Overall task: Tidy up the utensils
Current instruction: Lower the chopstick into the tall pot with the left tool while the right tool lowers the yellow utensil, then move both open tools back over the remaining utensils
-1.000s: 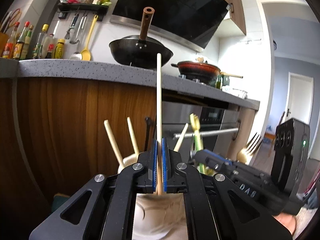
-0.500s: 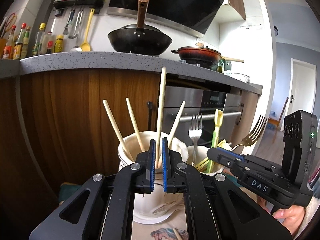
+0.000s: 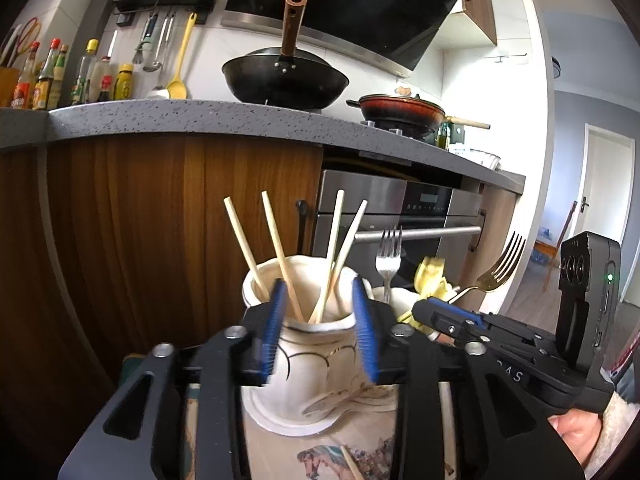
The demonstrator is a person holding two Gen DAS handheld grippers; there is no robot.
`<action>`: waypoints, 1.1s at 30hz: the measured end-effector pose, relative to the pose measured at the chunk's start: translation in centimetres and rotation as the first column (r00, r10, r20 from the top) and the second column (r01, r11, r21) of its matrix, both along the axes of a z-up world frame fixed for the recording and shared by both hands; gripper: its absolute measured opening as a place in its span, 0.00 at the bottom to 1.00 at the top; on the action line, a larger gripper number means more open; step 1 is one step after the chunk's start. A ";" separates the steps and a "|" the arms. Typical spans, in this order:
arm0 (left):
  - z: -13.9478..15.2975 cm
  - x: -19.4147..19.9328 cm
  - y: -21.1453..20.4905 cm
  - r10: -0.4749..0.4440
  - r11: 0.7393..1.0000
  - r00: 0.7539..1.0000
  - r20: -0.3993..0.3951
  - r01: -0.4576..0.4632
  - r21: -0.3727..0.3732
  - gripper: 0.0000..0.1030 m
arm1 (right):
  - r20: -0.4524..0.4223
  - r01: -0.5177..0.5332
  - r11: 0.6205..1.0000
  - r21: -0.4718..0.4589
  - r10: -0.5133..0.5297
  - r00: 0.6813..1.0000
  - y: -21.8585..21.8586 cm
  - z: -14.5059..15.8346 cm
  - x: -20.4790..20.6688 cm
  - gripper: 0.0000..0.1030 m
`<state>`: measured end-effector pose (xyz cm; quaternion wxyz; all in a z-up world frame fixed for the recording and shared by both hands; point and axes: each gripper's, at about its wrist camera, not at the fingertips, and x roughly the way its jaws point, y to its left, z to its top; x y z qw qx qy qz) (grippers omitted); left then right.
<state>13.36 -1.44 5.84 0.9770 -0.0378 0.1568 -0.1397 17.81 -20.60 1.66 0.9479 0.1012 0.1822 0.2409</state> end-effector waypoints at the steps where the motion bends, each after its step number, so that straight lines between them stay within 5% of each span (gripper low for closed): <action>1: 0.0 -0.1 0.0 0.003 1.000 1.000 -0.002 -0.003 -0.001 0.47 | 0.002 0.000 1.000 0.002 0.000 1.000 0.0 0.1 -0.1 0.21; 4: 0.1 -0.7 0.2 0.012 1.000 1.000 -0.014 -0.012 -0.001 0.48 | 0.005 -0.003 1.000 0.003 0.003 1.000 -0.1 0.2 -0.3 0.22; 7: 0.1 -1.4 0.5 0.020 1.000 0.999 -0.025 -0.020 0.004 0.51 | 0.005 -0.005 1.000 0.014 0.005 1.000 -0.4 0.3 -0.9 0.38; 10: 0.0 -2.0 1.0 0.040 0.999 0.998 -0.039 -0.039 0.021 0.51 | 0.010 -0.007 1.000 0.014 0.007 1.000 -0.7 0.8 -2.0 0.40; 12: -0.2 -2.4 1.4 0.059 0.998 0.997 -0.055 -0.057 0.034 0.52 | 0.013 -0.004 1.000 0.009 0.003 1.000 -1.1 1.1 -3.1 0.51; 15: -0.3 -3.2 2.0 0.086 0.996 0.994 -0.069 -0.084 0.032 0.76 | 0.001 -0.017 1.000 -0.001 0.017 1.000 -1.8 1.3 -4.5 0.66; 22: -0.7 -4.9 2.4 0.081 0.996 0.989 -0.120 -0.076 0.046 0.87 | -0.090 -0.010 0.998 -0.055 0.005 0.996 -3.0 0.6 -6.6 0.96; 33: -1.4 -6.9 1.7 0.091 0.991 0.977 -0.192 -0.070 0.113 0.93 | -0.089 0.052 0.988 -0.145 -0.066 0.994 -3.8 0.9 -9.9 0.96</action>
